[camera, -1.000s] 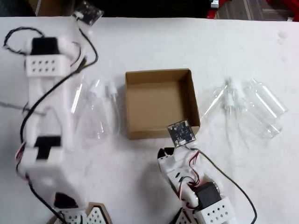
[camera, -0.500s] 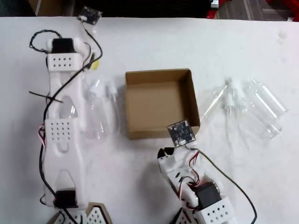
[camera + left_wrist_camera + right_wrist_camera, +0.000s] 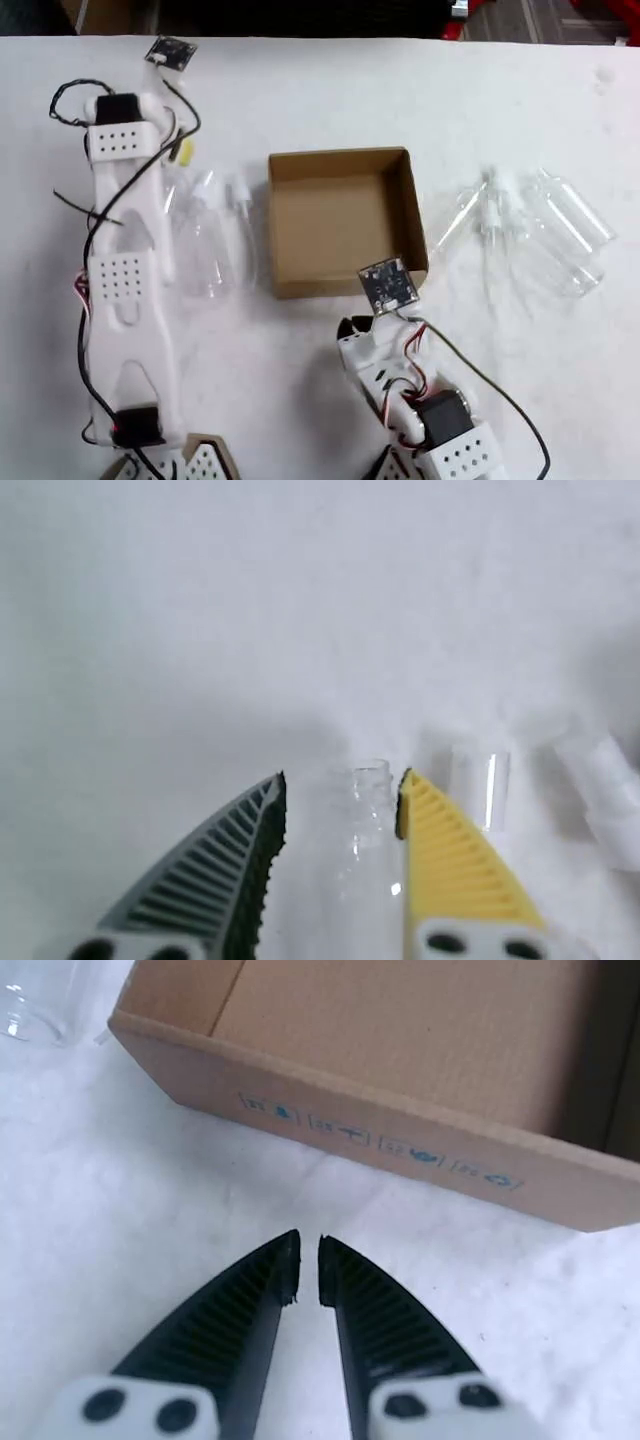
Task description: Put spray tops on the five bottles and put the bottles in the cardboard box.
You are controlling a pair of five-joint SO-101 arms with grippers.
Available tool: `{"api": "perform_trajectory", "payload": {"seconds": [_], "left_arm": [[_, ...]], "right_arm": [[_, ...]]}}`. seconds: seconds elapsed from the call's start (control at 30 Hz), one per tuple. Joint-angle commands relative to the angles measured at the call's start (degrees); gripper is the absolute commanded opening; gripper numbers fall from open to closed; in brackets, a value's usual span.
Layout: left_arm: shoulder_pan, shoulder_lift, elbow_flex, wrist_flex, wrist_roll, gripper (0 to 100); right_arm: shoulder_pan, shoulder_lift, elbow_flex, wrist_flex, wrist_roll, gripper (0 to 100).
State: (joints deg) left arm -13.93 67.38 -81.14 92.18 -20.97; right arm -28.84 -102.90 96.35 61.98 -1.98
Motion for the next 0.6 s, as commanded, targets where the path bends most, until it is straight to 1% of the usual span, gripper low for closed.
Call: {"api": "perform_trajectory", "payload": {"seconds": [0.0, 0.1, 0.27, 0.4, 0.47, 0.57], "left_arm": [[-0.3, -0.7, -1.8, 1.3, -0.6, 17], [0.9, -0.7, 1.1, 0.8, -0.6, 20], [0.9, -0.7, 5.1, -3.9, -0.6, 21], [1.1, -0.7, 6.2, -4.1, -0.7, 21], [1.2, -0.7, 6.3, -4.1, -0.7, 20], [1.0, -0.7, 6.3, -4.5, -0.6, 16]], "right_arm": [[1.1, -0.3, 0.5, 0.2, 0.6, 1.8], [1.1, -0.3, 0.5, 0.2, 0.6, 1.8], [1.1, -0.3, 0.5, 0.2, 0.6, 1.8], [1.1, -0.3, 0.5, 0.2, 0.6, 1.8], [1.1, -0.3, 0.5, 0.2, 0.6, 1.8], [1.1, -0.3, 0.5, 0.2, 0.6, 1.8]]}}
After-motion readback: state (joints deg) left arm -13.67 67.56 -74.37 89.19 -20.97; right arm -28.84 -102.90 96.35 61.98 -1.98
